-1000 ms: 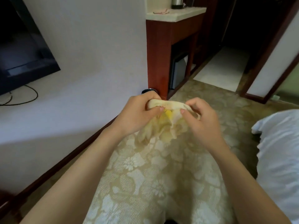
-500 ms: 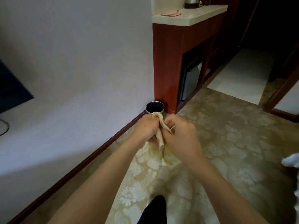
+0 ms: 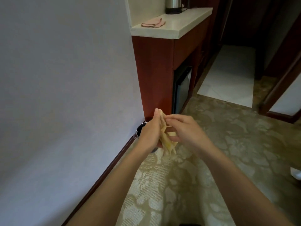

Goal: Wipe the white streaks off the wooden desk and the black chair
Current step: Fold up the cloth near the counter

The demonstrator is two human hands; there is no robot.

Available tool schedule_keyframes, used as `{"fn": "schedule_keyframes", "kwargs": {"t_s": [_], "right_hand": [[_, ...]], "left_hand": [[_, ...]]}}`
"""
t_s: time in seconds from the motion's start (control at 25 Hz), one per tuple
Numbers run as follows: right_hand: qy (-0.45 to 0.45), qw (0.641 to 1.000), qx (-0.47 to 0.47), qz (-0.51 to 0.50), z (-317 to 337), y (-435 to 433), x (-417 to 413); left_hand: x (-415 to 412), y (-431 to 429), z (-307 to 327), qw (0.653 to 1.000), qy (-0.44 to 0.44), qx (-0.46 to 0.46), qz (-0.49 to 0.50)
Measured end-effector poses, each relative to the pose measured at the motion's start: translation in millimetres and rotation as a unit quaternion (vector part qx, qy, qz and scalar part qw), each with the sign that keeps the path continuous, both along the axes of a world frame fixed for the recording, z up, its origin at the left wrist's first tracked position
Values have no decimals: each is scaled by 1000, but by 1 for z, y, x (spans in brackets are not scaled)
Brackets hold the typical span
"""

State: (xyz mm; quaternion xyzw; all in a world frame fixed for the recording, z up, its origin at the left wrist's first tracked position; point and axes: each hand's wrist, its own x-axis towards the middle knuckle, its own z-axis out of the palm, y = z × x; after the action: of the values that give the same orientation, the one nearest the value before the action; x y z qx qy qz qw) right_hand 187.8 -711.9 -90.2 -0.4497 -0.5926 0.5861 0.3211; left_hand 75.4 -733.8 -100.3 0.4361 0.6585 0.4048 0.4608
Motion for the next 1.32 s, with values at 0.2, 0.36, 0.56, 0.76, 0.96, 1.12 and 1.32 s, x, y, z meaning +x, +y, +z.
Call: {"fn": "schedule_keyframes", "kwargs": {"t_s": [0.2,0.36,0.56,0.76,0.96,1.12,1.32], "right_hand": [[14,993,46,112,20,137,9],[4,982,190,11,18,276,1],[60,971,138,187,51,421,-14],[50,943,181,275,88,528,-37],[18,956,170,240,131,642,-39],[-61,973,119,186,146,732,-30],[-142,965,205,80,118,818,-39]], "left_hand": [[-34,125,16,994,55,53,-81],[-56,246,56,986,89,65,-125],[-83,368,115,993,-5,47,-110],[-125,474,165,974,87,37,-204],[-136,593,178,969,184,81,-140],[-120,678,161,949,282,84,-111],[-103,756,127,885,448,127,-31]]}}
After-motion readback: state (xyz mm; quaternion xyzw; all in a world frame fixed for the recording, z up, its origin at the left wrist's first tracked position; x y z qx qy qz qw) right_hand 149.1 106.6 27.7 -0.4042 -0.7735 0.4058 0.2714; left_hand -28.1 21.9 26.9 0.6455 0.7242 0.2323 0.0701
